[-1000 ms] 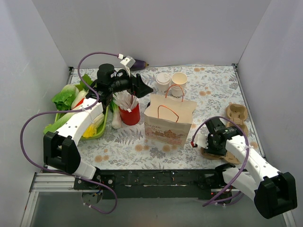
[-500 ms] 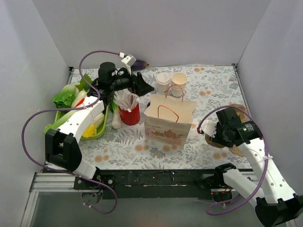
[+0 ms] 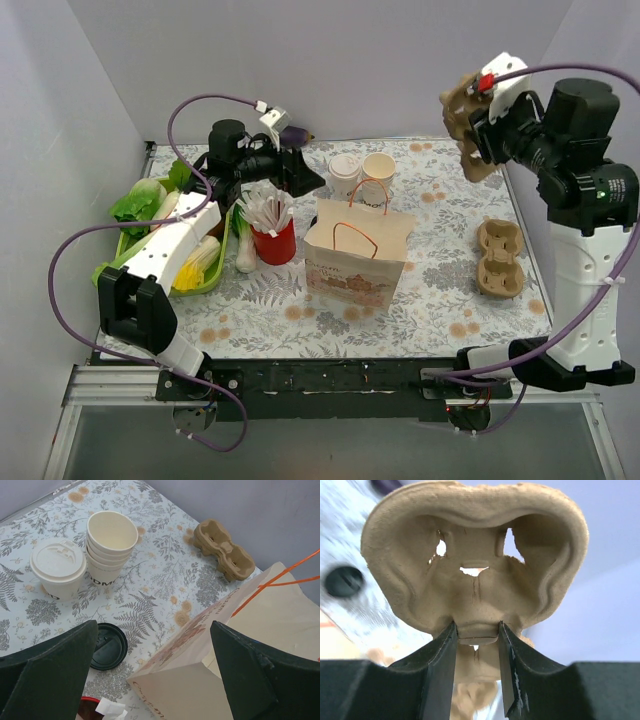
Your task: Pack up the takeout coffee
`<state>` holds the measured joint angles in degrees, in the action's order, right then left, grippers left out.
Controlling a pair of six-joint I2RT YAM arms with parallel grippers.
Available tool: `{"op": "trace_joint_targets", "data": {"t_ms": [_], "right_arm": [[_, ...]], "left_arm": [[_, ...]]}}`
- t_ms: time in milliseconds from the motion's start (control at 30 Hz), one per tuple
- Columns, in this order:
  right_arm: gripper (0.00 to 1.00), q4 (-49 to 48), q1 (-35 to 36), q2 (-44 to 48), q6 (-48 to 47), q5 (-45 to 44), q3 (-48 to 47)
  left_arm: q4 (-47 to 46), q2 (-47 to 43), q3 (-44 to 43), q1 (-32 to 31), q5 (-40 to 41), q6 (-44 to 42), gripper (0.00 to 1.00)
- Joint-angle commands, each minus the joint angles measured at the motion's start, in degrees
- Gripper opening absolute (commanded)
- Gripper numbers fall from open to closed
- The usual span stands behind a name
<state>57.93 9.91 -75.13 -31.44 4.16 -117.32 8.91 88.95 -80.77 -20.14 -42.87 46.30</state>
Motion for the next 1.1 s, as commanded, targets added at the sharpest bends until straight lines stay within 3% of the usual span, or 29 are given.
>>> {"op": "trace_joint_targets", "data": {"t_ms": [0,200,300,433,633,900,1067], "right_arm": [[0.01,-1.7,-0.3,-2.8,11.6,25.5,-10.9],[0.01,-3.0,-0.3,0.9,13.2,51.9,-4.1],[0.01,0.4,-0.3,1.3,9.4,56.7,-4.2],[0.01,2.1,-0.3,2.2,4.7,59.2,-2.0],[0.01,-6.2,1.9,4.0,6.2,61.9,9.5],[0.01,-12.1,11.0,1.9,7.8,55.4,11.5],[0.01,-15.6,11.7,2.3,9.7,52.1,15.1]], "left_arm": [[6.3,-3.0,-2.8,0.0,1.5,-5.3,0.97],[10.8,-4.0,-2.9,-0.1,7.1,-11.1,0.97],[12.9,-4.2,-3.3,-0.2,8.0,-12.5,0.96],[14.1,-4.6,-3.7,-0.1,8.9,-13.7,0.96],[13.9,-4.2,-4.4,-0.2,9.5,-14.3,0.96],[13.9,-3.8,-6.1,-0.6,10.5,-15.6,0.97],[13.9,-4.6,-5.5,-1.1,11.0,-15.7,0.97]]}}
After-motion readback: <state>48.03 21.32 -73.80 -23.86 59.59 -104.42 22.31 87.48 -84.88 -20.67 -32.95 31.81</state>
